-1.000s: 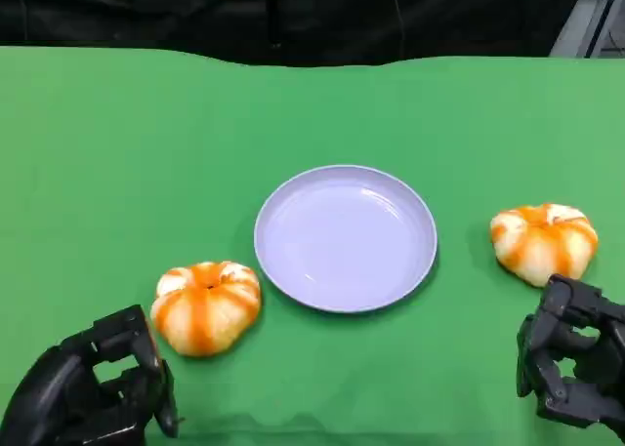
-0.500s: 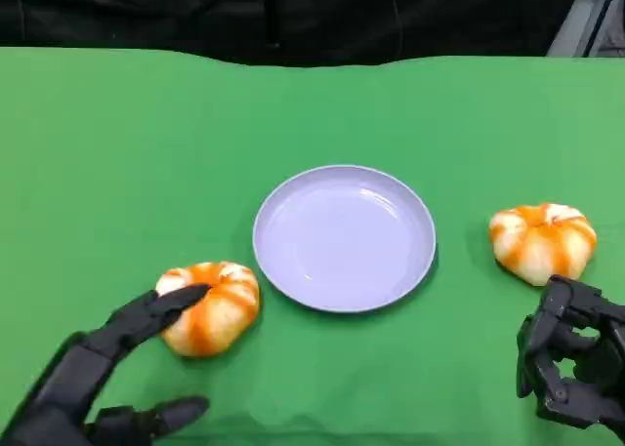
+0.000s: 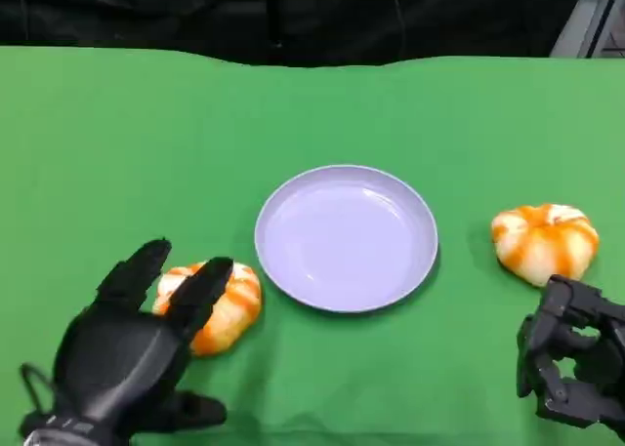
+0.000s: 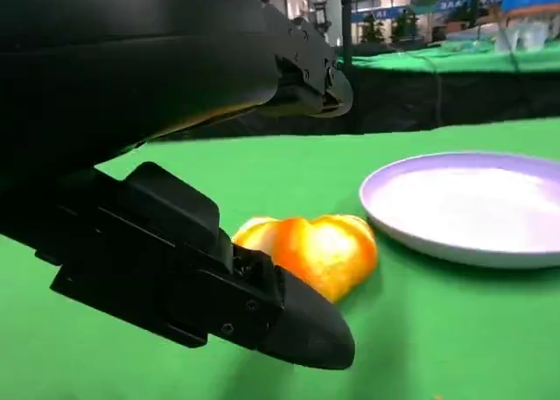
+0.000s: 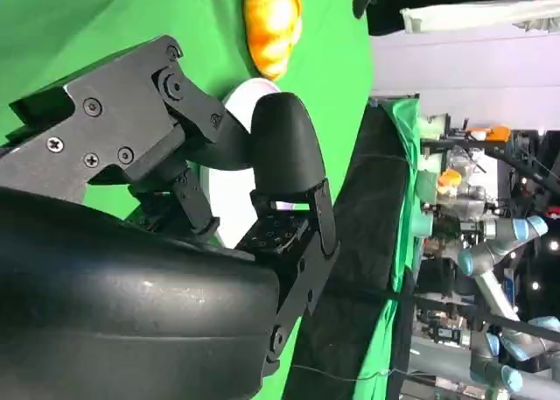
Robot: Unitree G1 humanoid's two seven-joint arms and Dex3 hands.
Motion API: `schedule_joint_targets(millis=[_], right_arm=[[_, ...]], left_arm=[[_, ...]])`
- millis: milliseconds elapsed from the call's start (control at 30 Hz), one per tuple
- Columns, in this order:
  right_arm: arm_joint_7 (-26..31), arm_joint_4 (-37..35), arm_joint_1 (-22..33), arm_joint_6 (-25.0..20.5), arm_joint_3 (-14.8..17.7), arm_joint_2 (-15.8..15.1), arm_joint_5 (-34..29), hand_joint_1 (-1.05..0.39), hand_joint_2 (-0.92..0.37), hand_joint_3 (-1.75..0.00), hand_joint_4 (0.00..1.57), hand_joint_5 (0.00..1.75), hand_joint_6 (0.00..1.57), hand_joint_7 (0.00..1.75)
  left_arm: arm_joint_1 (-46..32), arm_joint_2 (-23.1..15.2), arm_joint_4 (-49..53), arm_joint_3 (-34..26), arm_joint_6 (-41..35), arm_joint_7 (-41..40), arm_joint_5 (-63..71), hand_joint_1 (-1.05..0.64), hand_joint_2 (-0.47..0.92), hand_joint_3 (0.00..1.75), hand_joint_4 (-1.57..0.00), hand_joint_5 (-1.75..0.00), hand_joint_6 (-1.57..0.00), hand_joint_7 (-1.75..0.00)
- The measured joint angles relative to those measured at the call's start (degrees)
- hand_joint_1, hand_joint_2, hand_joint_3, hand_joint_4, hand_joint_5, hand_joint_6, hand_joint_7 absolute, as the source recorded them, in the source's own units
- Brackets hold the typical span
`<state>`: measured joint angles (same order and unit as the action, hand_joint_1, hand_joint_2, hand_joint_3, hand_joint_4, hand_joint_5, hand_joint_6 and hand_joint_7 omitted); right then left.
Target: Grasp the bread from the table and place it into the plate.
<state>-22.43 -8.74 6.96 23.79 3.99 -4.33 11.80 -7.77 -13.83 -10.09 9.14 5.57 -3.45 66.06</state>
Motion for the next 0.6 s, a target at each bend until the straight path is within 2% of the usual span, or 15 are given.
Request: schedule_joint_targets(millis=[267,600], right_arm=[[0.3,0.0,0.1,0.2,0.0,0.0,-0.1,-0.11,-0.58,-1.15,0.88,1.75,0.73,1.71],[0.6,0.1,0.3,0.4,0.0,0.0,-0.2,-0.10,-0.58,-1.17,0.88,1.75,0.73,1.70]], left_arm=[[12.4,-0.1,15.2,6.0,-6.0,1.6,-0.8,-0.99,0.92,0.14,-0.26,-0.07,-0.33,-0.03],[21.7,0.2,31.3,10.7,-10.6,-1.2,-5.3,-0.99,0.92,0.16,-0.30,-0.05,-0.35,-0.02]])
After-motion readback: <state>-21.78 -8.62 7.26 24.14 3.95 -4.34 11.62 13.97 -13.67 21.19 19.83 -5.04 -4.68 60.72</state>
